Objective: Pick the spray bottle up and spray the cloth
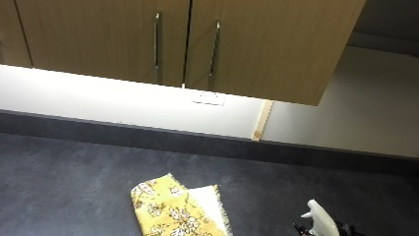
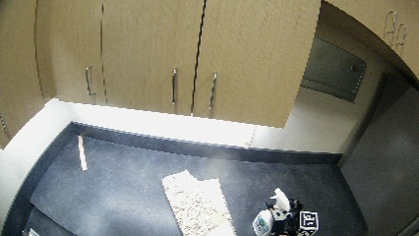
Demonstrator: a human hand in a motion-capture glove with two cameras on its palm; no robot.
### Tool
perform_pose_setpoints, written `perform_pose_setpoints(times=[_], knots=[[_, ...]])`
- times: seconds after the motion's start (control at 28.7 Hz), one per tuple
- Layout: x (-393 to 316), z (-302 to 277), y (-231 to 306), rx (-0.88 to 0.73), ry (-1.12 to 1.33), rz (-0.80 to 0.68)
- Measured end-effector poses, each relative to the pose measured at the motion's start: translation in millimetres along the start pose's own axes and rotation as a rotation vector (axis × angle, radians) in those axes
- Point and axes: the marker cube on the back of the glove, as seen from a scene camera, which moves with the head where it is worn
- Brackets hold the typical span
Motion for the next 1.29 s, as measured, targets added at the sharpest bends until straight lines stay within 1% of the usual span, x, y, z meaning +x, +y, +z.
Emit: perform_pose_setpoints(times=[0.21,0.45,0.63,0.84,1.05,1.18,1.29], knots=[[-12,15,7,0.0,-0.032,0.006],[-1,16,0,-0.019,-0.066,-0.038],[-18,23,9,-0.059,-0.074,-0.042],[-26,24,15,-0.065,-0.08,-0.04],[-5,8,-2,-0.048,-0.053,-0.068],[-31,5,-2,-0.02,-0.08,-0.069],[-65,-1,-4,0.006,-0.092,-0.105]])
